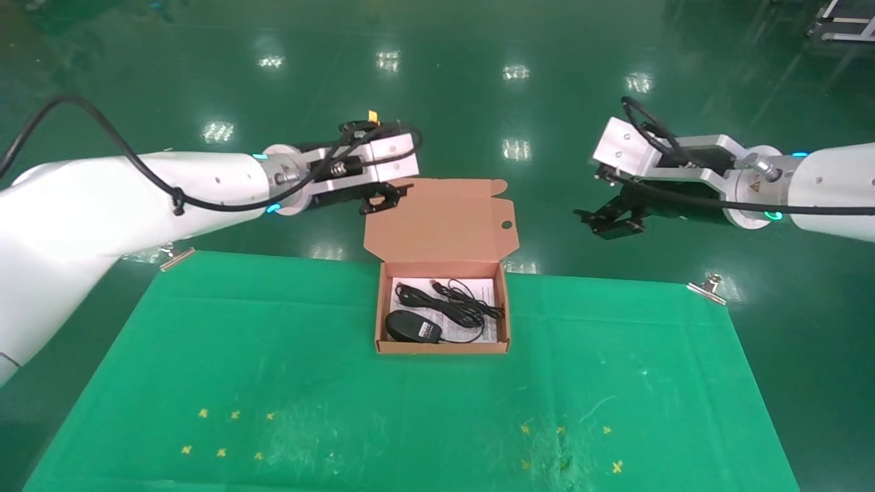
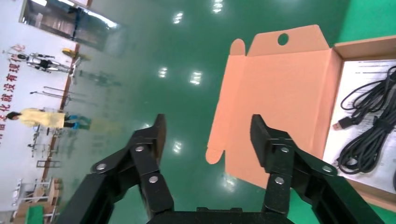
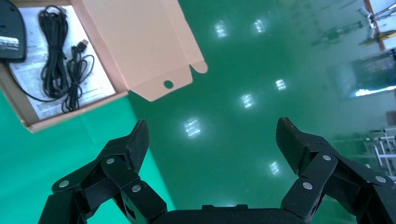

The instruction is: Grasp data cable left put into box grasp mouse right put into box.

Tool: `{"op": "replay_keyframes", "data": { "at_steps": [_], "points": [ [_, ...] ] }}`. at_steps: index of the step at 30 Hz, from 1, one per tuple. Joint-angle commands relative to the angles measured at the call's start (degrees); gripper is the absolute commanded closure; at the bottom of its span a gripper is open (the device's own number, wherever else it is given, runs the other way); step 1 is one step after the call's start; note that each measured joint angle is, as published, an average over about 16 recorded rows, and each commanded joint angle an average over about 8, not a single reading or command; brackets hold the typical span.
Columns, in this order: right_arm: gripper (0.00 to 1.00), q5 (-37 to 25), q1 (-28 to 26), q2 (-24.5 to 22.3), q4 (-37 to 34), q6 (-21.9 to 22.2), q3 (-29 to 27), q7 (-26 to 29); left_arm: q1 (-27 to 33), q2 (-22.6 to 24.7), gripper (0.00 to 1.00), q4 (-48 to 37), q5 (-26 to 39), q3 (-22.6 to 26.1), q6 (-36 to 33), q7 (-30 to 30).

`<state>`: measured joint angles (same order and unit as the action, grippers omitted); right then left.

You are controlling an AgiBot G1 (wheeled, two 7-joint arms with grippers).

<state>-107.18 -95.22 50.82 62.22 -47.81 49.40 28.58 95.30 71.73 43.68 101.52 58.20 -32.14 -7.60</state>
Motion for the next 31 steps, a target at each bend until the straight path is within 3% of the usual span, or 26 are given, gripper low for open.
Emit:
{"op": "replay_keyframes", "data": {
  "at_steps": [1, 31],
  "points": [
    [0.0, -0.99, -1.05, -0.24, 0.25, -0.68, 0.37, -0.24, 0.87, -0.56, 0.0, 0.41, -0.06, -0.27, 0.31, -0.07],
    [0.0, 28.84, 14.45, -7.3, 5.32, -17.66, -14.81, -8.2, -15.07, -17.46, 0.0, 14.19, -27.79, -19.8, -24.67, -1.5]
  ]
}}
